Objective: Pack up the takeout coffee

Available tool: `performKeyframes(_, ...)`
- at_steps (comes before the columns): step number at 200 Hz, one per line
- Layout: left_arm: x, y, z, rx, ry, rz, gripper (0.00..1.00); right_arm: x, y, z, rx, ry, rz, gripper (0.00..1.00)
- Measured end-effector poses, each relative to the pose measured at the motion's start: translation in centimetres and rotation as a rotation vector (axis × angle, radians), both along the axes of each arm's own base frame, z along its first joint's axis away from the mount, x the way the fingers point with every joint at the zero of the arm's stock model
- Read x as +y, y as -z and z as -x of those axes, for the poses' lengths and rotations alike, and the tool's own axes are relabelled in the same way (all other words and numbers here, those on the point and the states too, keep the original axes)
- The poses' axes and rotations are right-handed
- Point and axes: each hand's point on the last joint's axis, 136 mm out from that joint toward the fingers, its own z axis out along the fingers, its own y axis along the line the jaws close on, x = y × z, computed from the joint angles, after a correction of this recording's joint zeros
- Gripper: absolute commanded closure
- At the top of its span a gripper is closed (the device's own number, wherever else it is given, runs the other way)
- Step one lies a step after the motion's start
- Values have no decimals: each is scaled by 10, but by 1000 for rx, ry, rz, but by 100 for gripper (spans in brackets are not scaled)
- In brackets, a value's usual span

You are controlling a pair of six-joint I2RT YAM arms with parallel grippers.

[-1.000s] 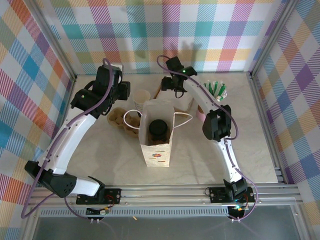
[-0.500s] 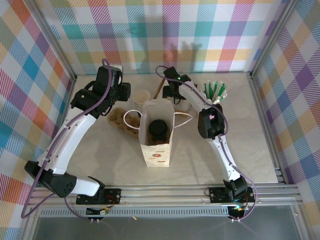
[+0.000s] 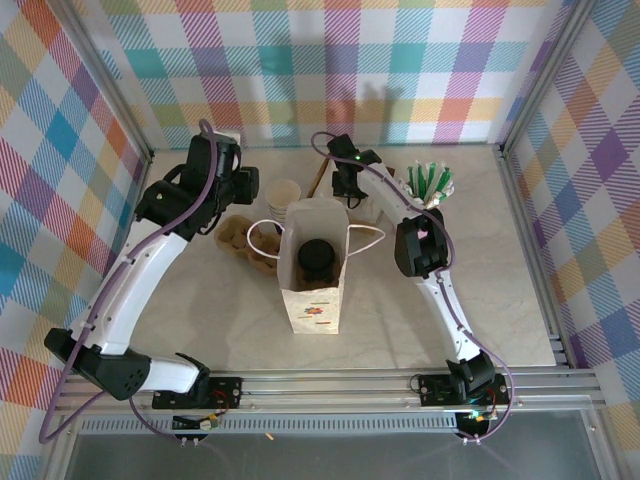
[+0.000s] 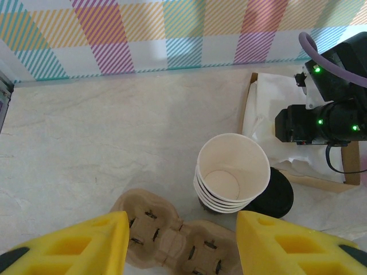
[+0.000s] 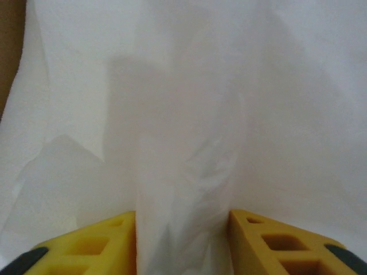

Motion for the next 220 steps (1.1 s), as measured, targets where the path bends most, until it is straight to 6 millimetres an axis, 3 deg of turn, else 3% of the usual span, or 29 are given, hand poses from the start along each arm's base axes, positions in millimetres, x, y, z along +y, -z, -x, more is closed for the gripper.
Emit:
performKeyframes(12,0,0,1,1,0,0,48,0,-3,0,-4,3,-5,73)
performKeyframes(65,-1,7,2,17,8,-3,47,1,-21,-1,-31,4,-19,64)
performKeyframes(91,-2,7,2,18,19,-4,47,1,-25,-2,-37,6,-24,79)
performKeyframes(117,-3,7,1,14,28,-12,47,2,-25,-1,-37,3,-26,79)
performKeyframes(161,-4,6,1,11,35,-8,47,2,-31,-2,-46,-11,-22,88)
performKeyframes(171,-5,5,0,4,35,-4,47,2,-36,-2,-54,-16,-24,93)
performKeyframes(192,-6,2,-2,-9,35,2,47,2,-57,-2,-85,-24,-35,94)
performKeyframes(220,-7,-3,-5,-31,35,12,47,3,-103,-3,-166,-38,-72,97)
